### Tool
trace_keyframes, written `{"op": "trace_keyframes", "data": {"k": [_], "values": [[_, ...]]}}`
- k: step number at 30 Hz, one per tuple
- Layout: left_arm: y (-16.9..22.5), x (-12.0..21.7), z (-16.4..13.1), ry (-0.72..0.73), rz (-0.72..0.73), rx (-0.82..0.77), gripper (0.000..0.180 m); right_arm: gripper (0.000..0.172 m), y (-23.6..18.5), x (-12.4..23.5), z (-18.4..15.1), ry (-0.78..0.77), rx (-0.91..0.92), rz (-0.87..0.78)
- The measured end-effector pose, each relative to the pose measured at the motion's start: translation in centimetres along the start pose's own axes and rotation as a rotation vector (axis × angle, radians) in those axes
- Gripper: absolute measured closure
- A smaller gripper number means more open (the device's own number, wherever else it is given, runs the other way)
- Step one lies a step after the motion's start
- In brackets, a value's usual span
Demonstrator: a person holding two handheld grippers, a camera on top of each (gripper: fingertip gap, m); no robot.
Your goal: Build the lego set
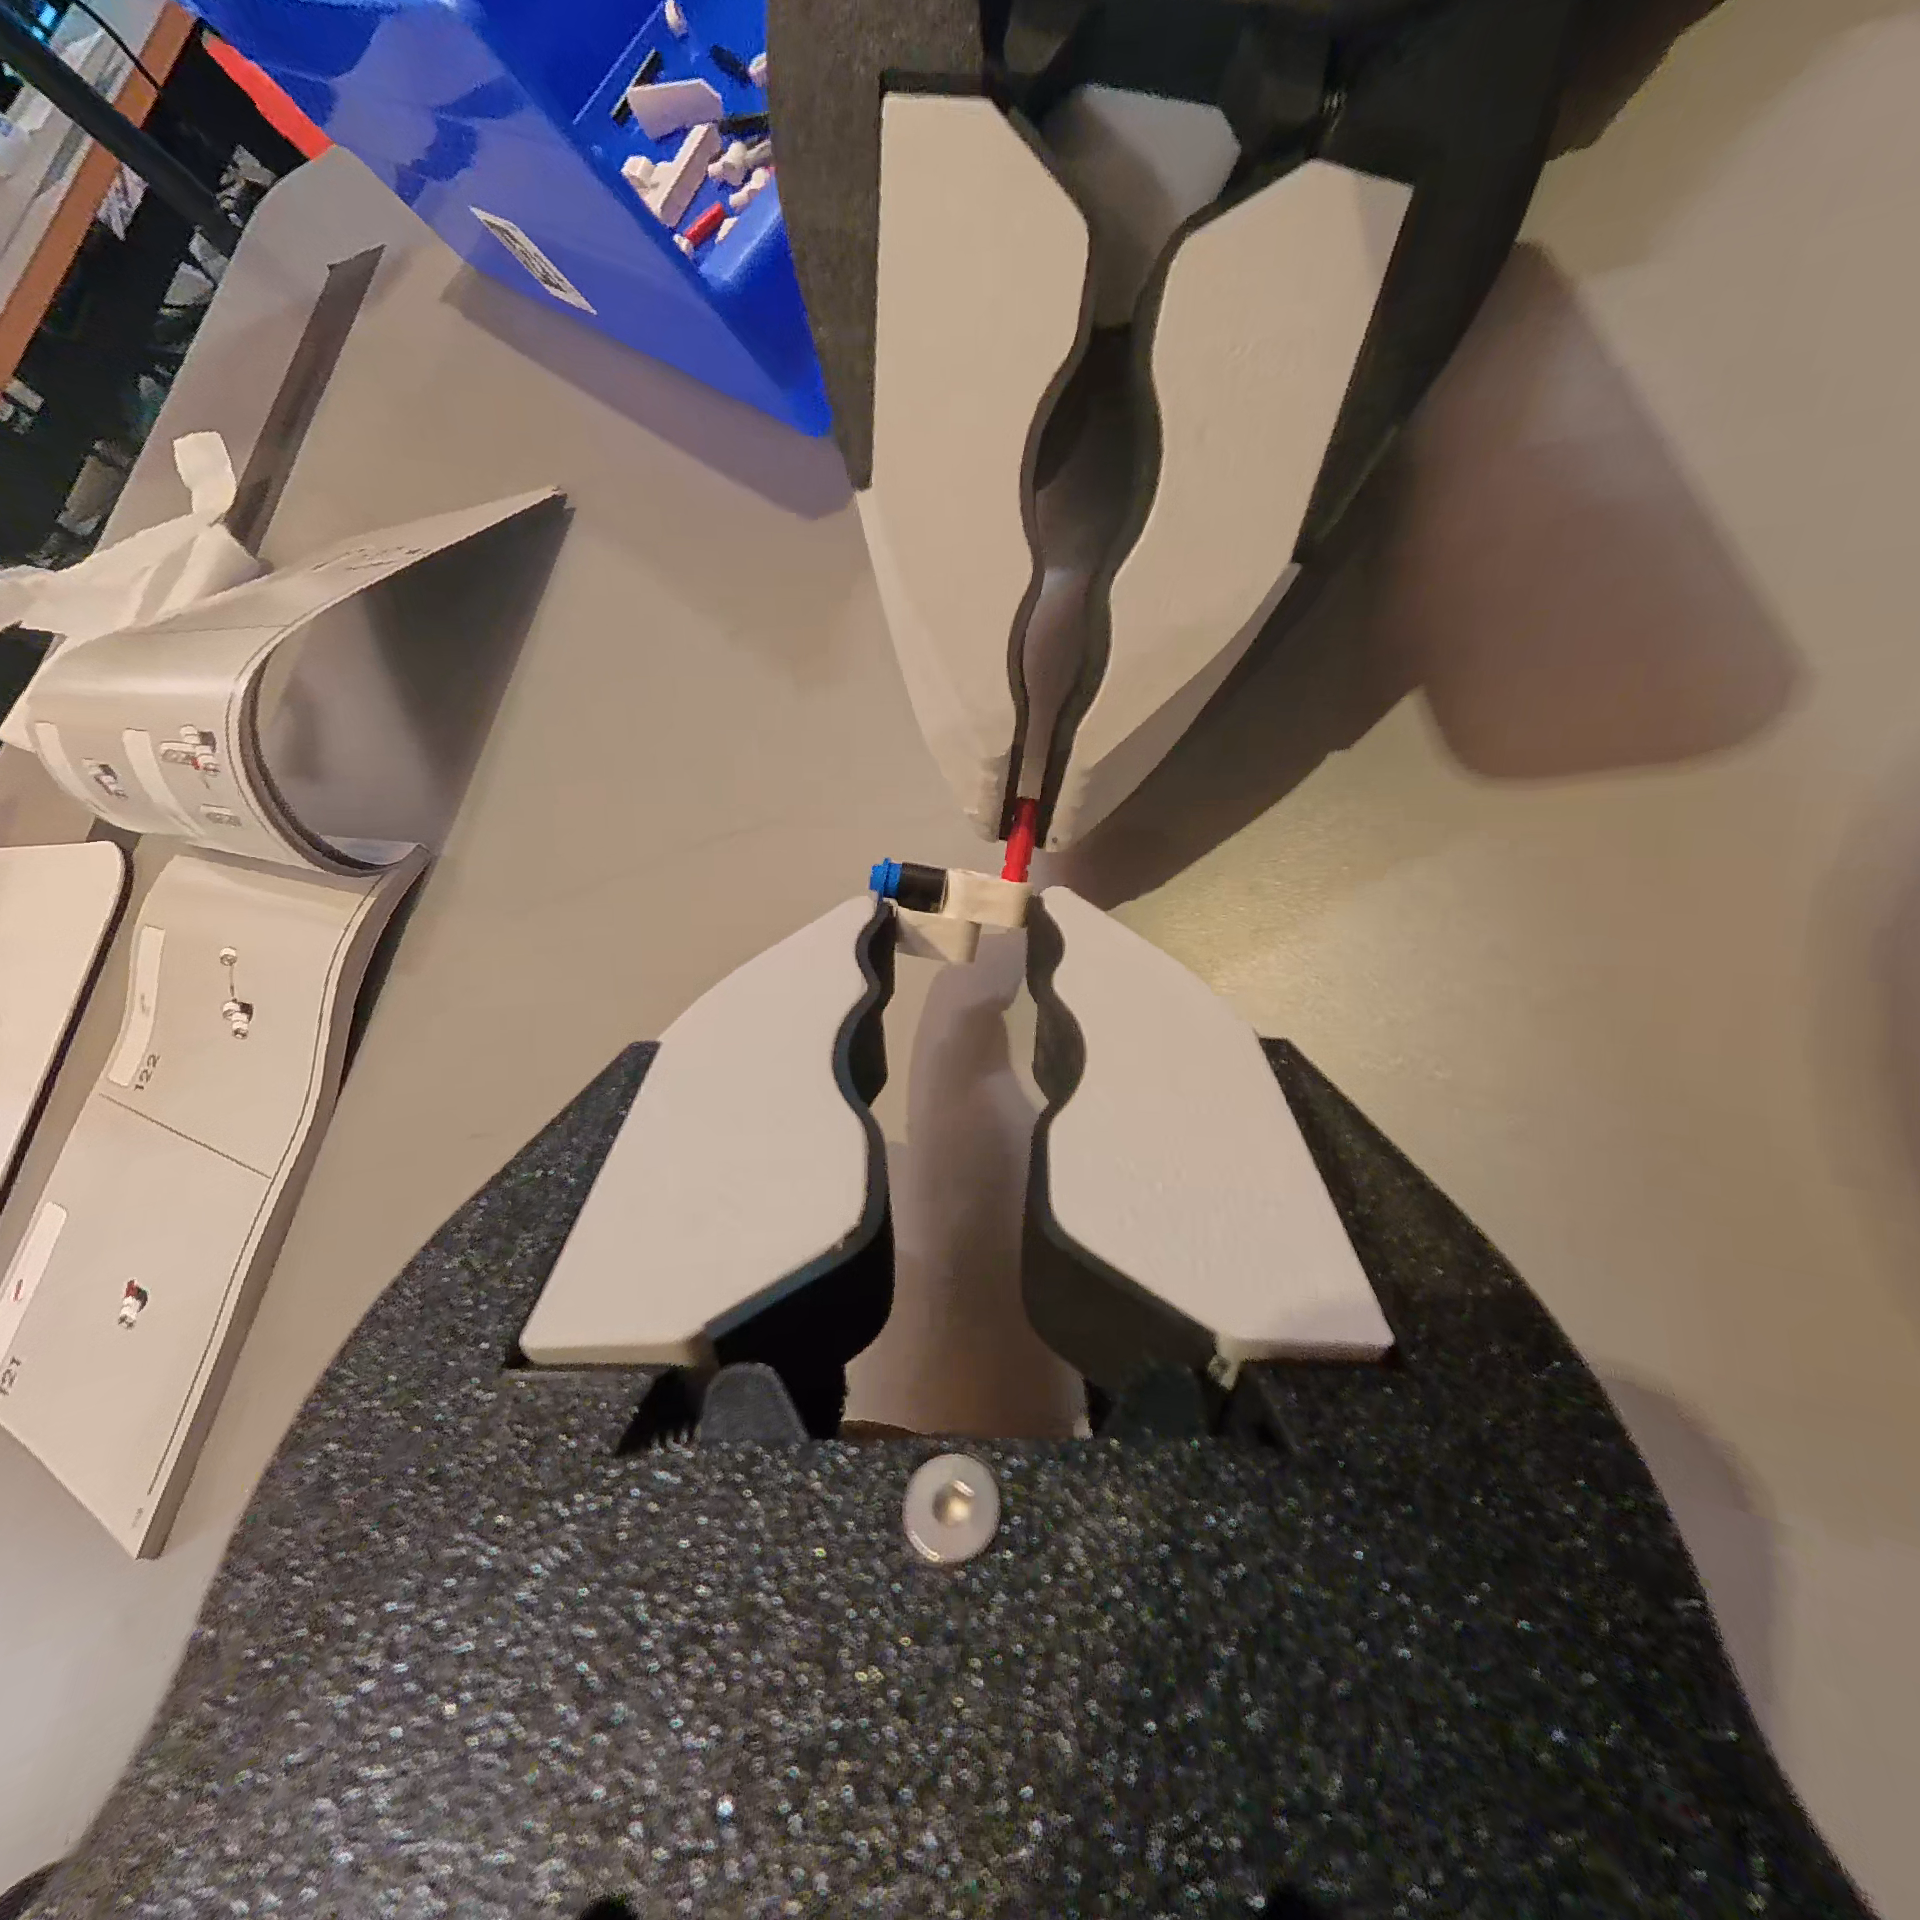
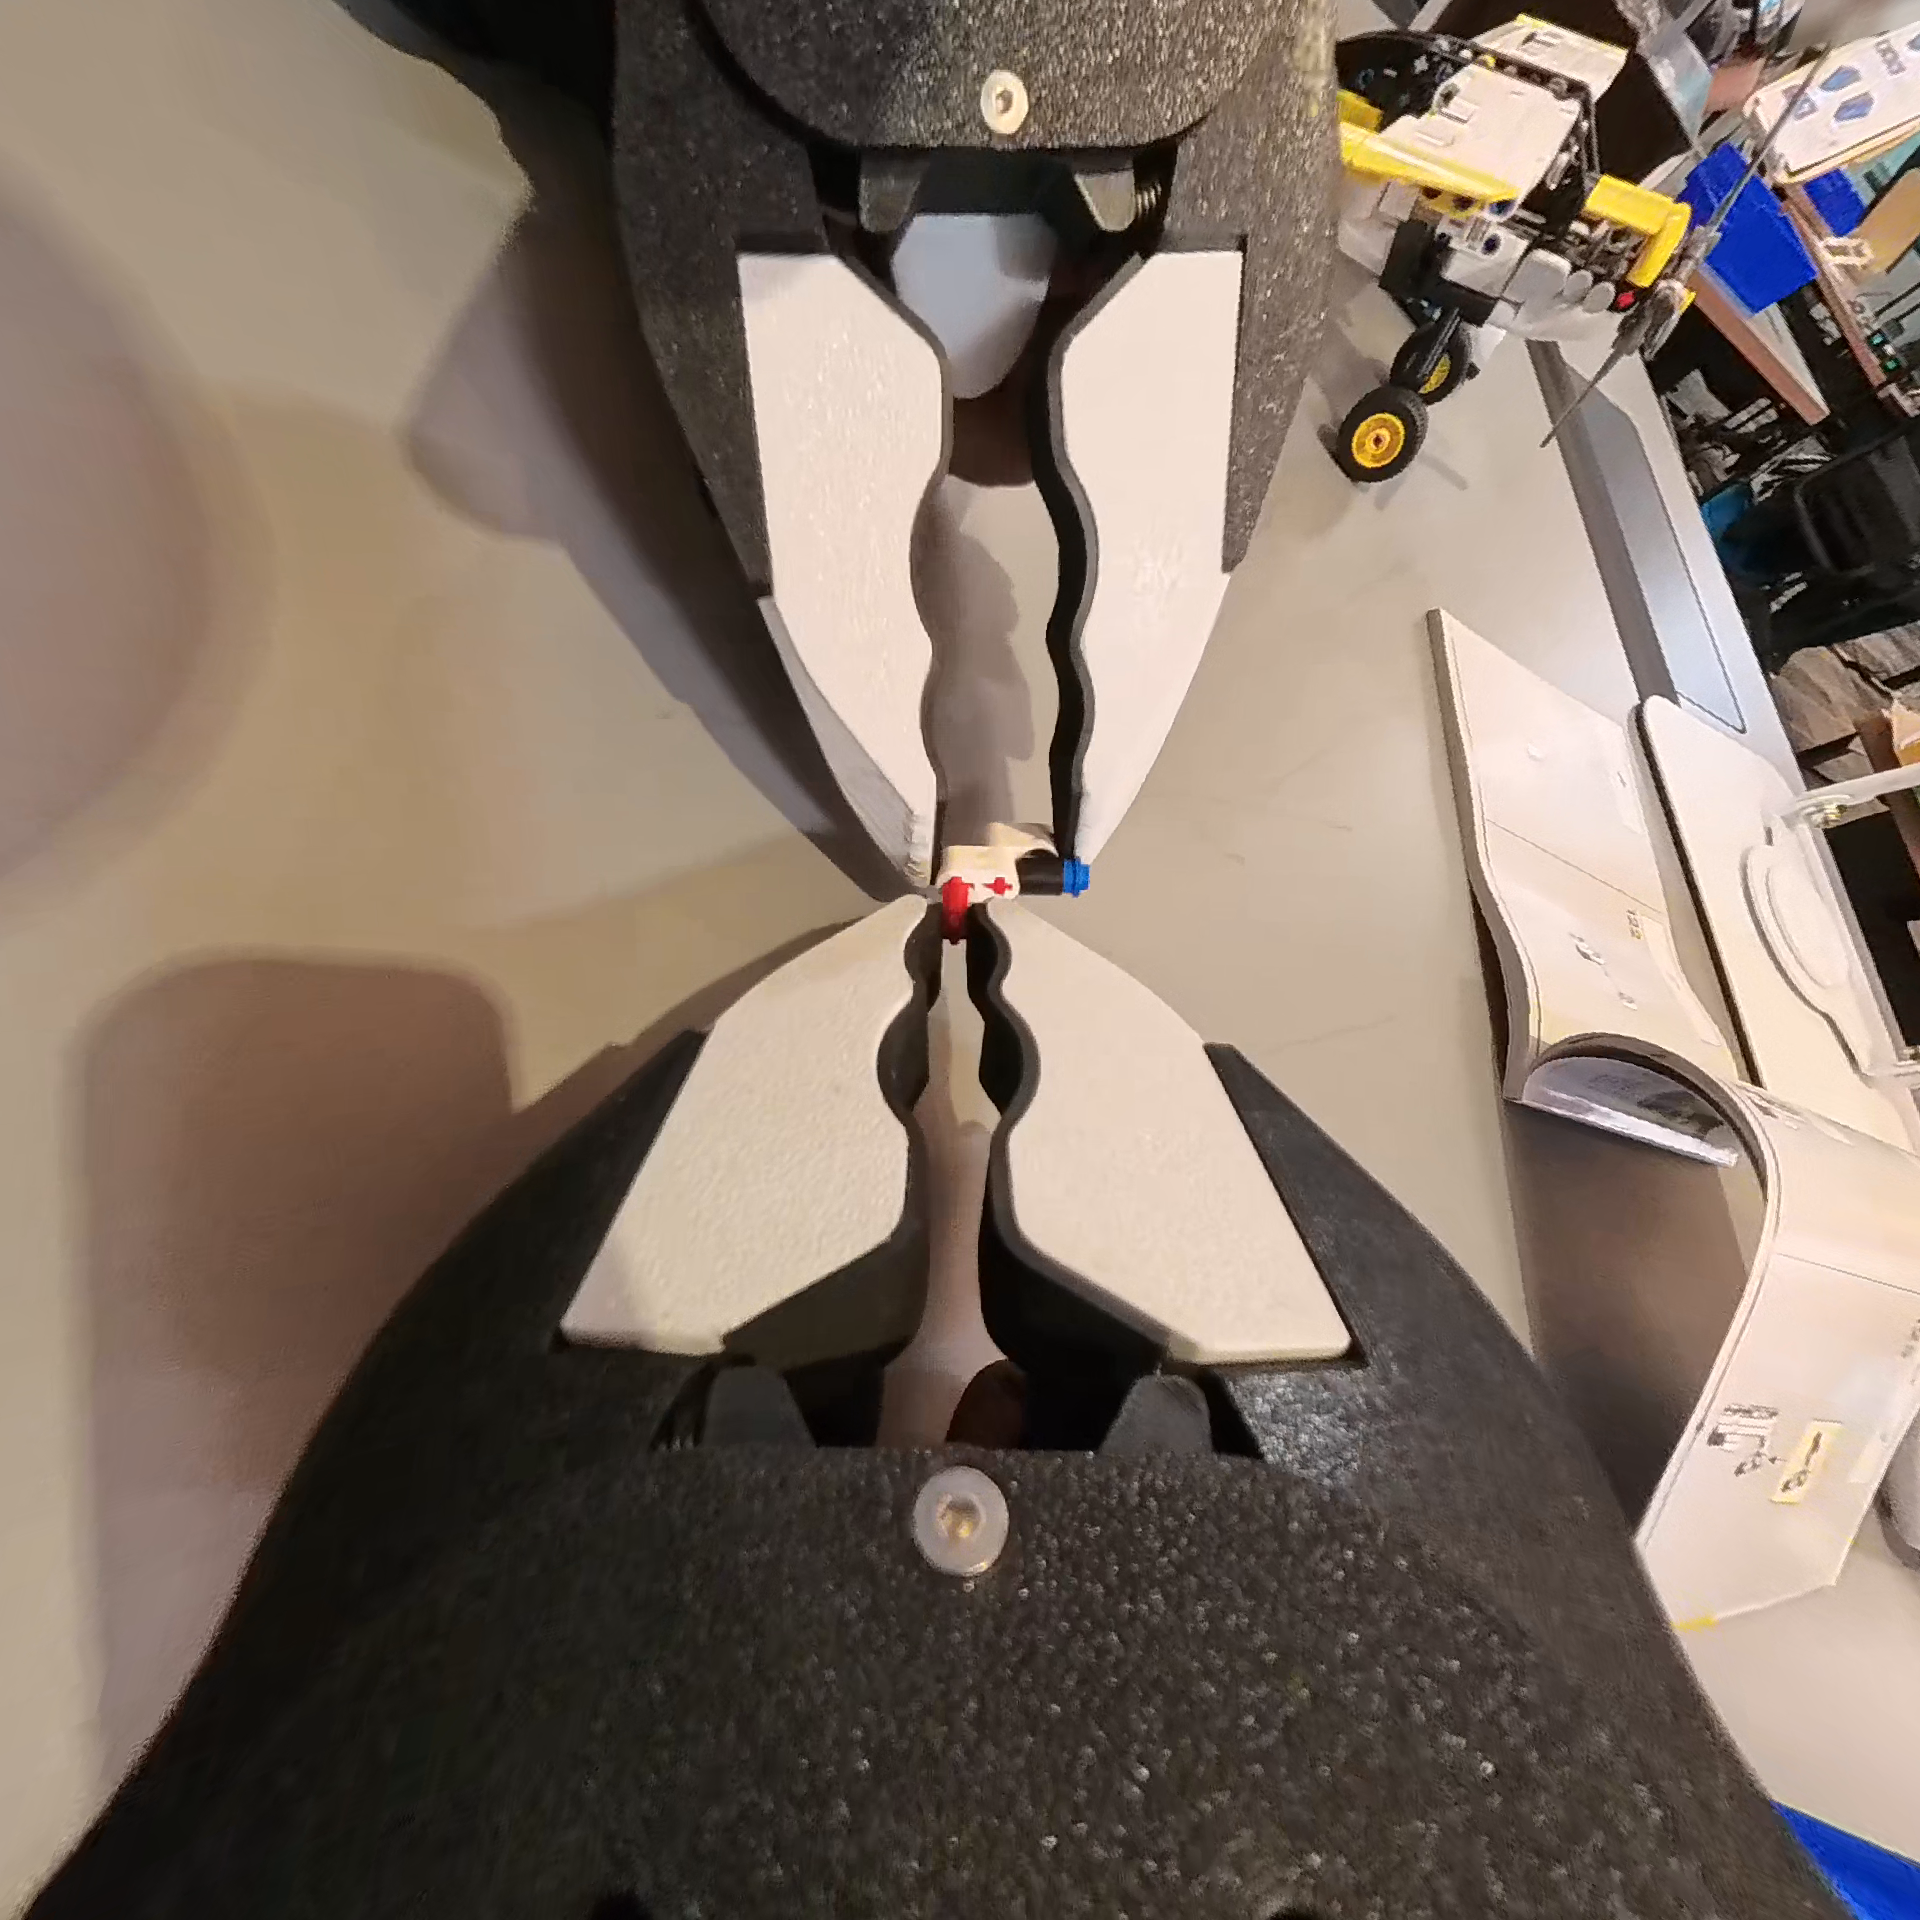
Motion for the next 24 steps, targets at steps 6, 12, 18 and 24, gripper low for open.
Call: {"op": "trace_keyframes", "data": {"k": [6, 12, 18, 24], "values": [[0.03, 0.03, -0.13, 0.036, -0.036, 0.022, 0.156, 0.168, 0.07, 0.21, -0.12, 0.031, 0.003, 0.040], [-0.04, 0.00, -0.25, 0.046, -0.068, 0.063, 0.156, 0.168, 0.01, 0.19, -0.12, 0.036, 0.012, 0.052], [-0.07, -0.40, -0.18, -0.007, -0.054, 0.098, 0.157, 0.168, -0.07, -0.17, -0.03, -0.013, 0.005, 0.023], [0.11, -0.51, 0.07, -0.023, -0.060, 0.086, 0.157, 0.168, -0.22, -0.39, 0.06, -0.031, 0.020, 0.036]]}}
Point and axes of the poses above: each gripper's, where its closed fingertips meet, x back along the fingers, z out of its top, y = z × x across the jaws, the point moved 10 cm from there along x, back along the fingers, and after that the axes turned 6 degrees about -y, right-handed, at the moved point
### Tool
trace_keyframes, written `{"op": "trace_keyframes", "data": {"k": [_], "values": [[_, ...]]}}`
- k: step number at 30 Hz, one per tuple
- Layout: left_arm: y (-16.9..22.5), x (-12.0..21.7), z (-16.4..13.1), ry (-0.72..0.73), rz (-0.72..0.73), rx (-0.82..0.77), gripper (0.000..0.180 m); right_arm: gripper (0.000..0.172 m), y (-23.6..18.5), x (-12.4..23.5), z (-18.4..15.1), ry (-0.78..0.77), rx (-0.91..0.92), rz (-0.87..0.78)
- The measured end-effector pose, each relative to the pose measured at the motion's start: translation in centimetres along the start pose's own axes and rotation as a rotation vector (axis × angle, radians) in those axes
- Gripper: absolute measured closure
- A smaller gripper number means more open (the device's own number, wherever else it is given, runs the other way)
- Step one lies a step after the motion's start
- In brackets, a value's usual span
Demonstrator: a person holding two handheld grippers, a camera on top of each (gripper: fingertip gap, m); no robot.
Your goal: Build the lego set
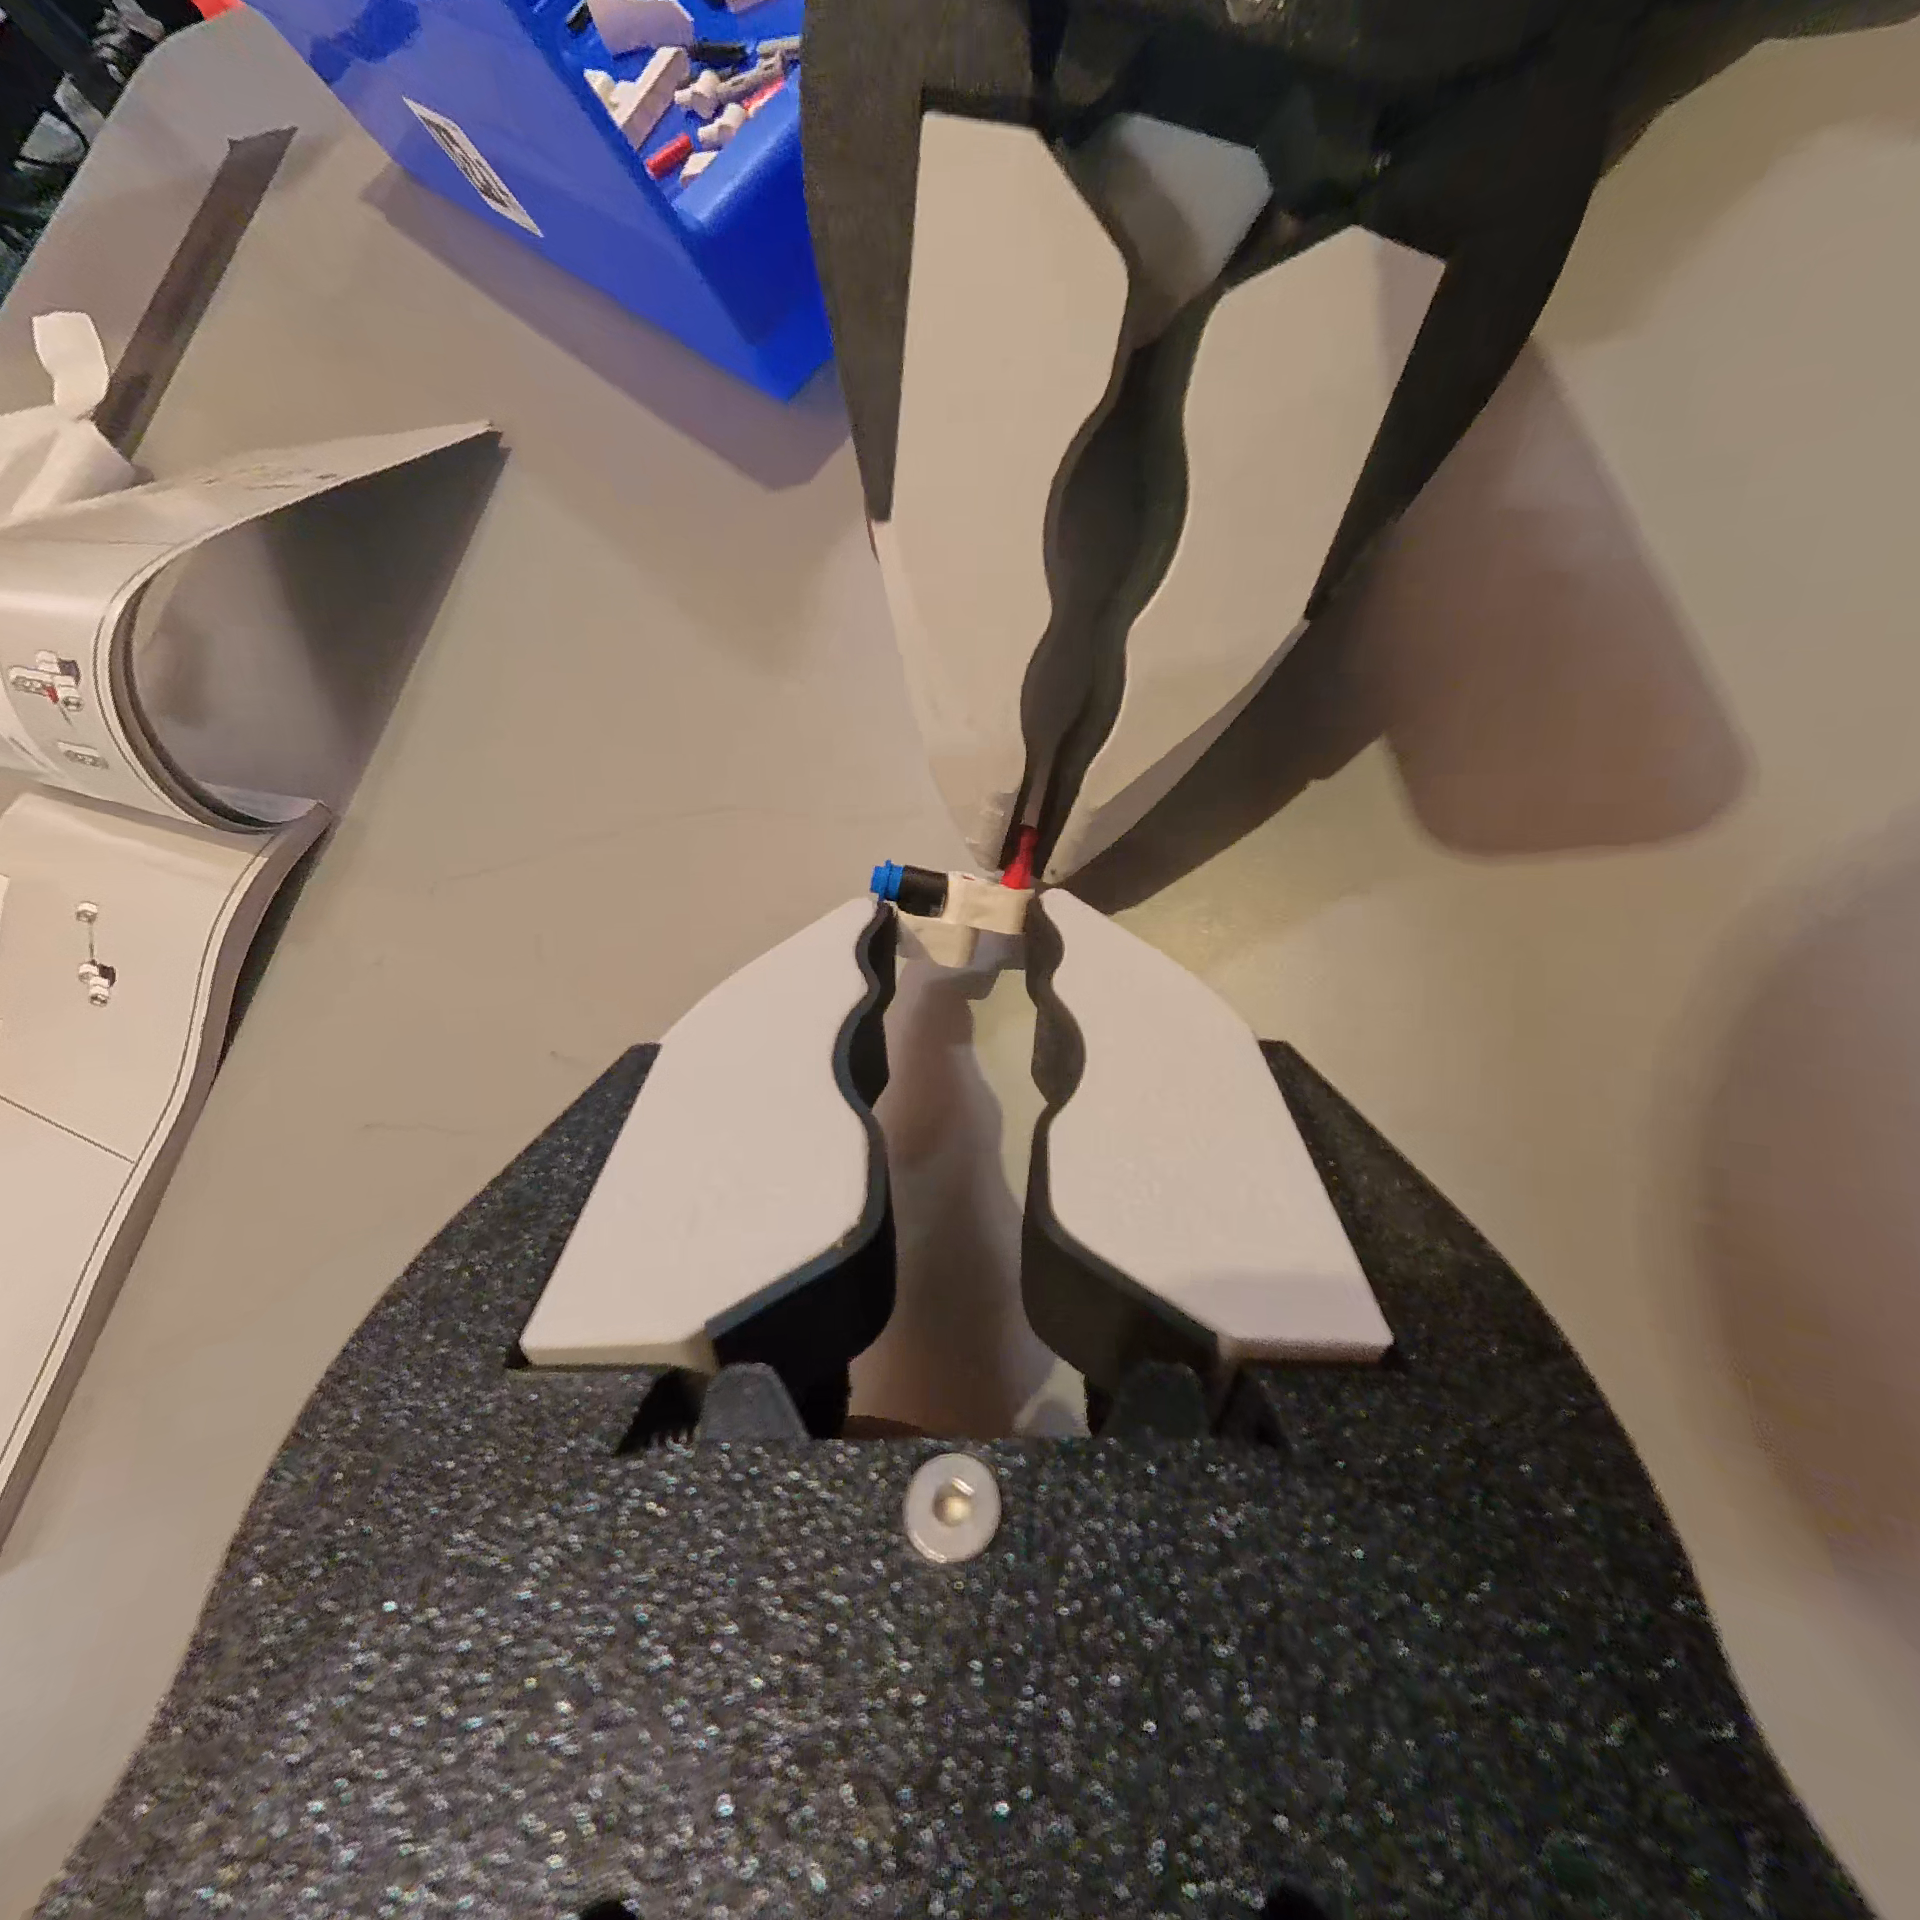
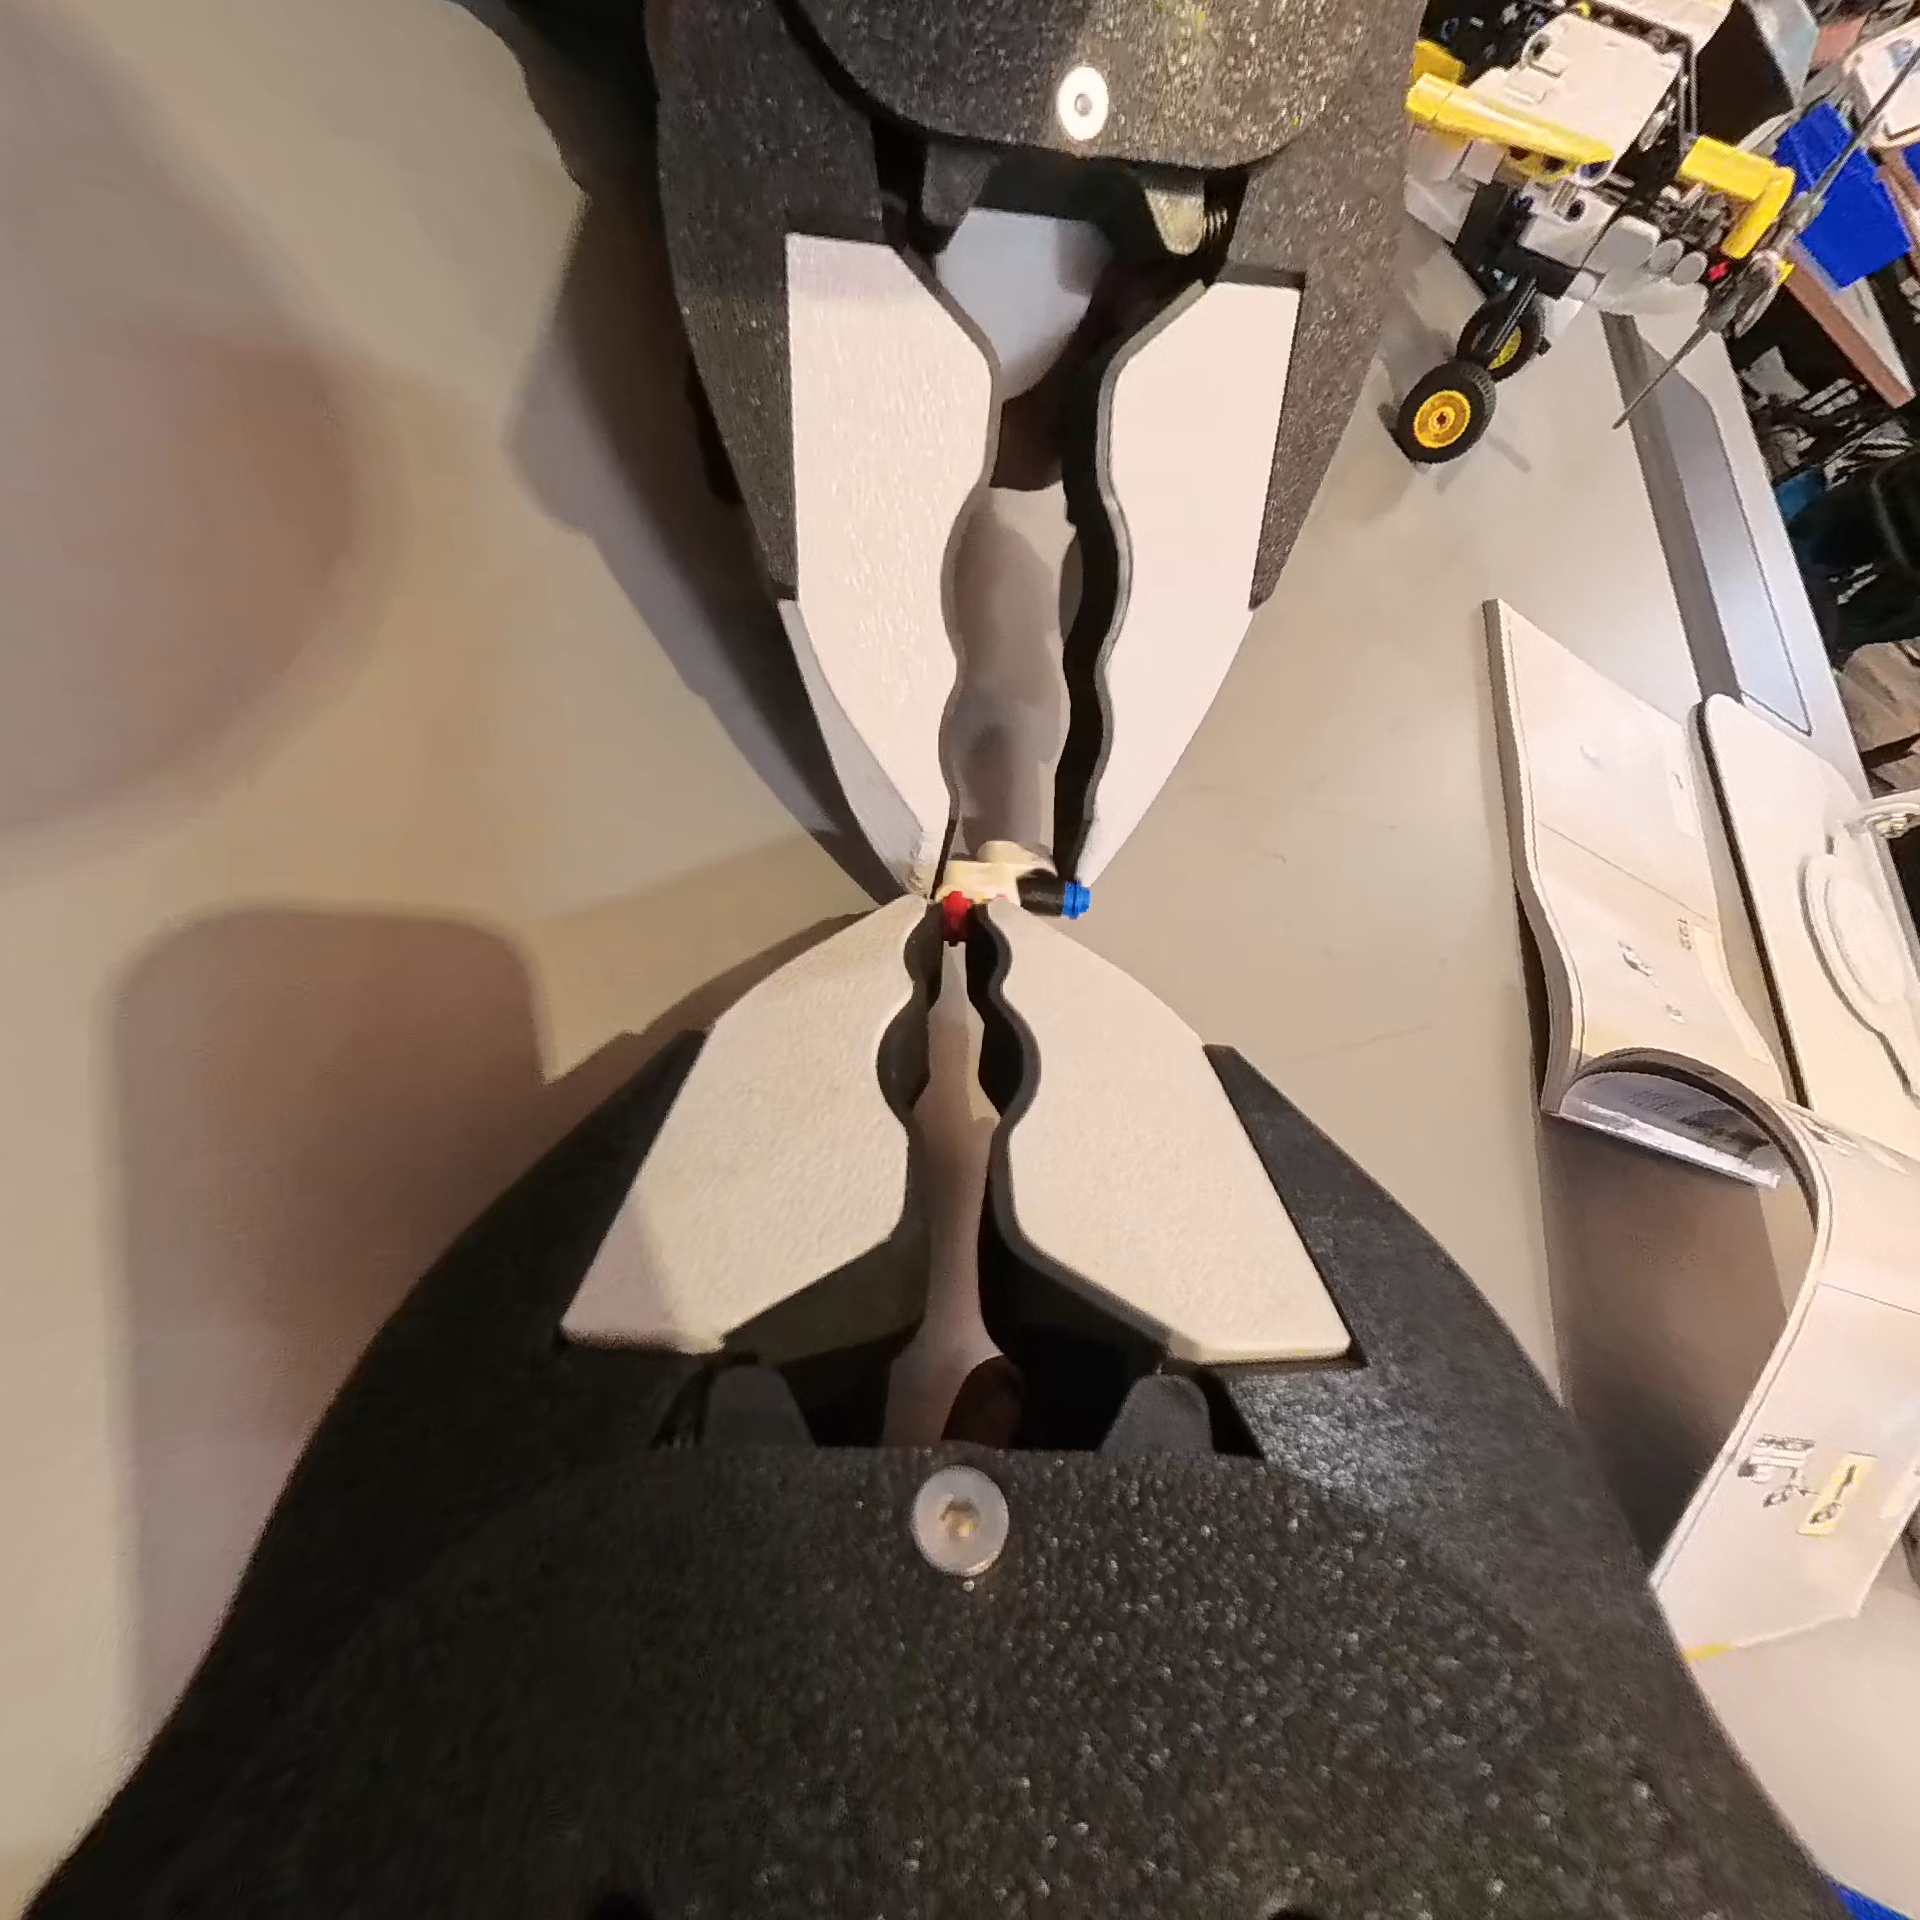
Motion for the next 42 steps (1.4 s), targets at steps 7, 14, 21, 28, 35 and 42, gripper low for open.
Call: {"op": "trace_keyframes", "data": {"k": [7, 14, 21, 28, 35, 42], "values": [[-0.2, 0.0, -0.1, 0.024, -0.015, 0.012, 0.157, 0.168, 0.2, 0.0, -0.1, 0.030, 0.001, 0.021], [-1.7, 0.6, -0.4, 0.072, -0.035, 0.217, 0.156, 0.151, 0.3, 0.2, -0.2, 0.064, 0.036, -0.137], [-3.3, 1.3, -1.0, 0.193, -0.121, 0.540, 0.156, 0.144, 0.9, 0.6, 0.5, 0.118, 0.094, -0.398], [-3.9, 1.8, -1.2, 0.312, -0.207, 0.726, 0.156, 0.148, 0.6, 0.7, 1.4, 0.140, 0.142, -0.511], [-4.0, 1.9, -1.2, 0.364, -0.290, 0.787, 0.157, 0.146, 0.6, 0.4, 1.6, 0.137, 0.147, -0.515], [-3.9, 1.7, -1.1, 0.379, -0.355, 0.800, 0.156, 0.152, 0.6, 0.6, 1.8, 0.161, 0.141, -0.517]]}}
Point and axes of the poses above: each gripper's, where its closed fingertips meet, x back along the fingers, z out of its top, y = z × x across the jaws, the point moved 10 cm from there along x, back along the fingers, and after that the axes turned 6 degrees about -y, right-handed, at the moved point
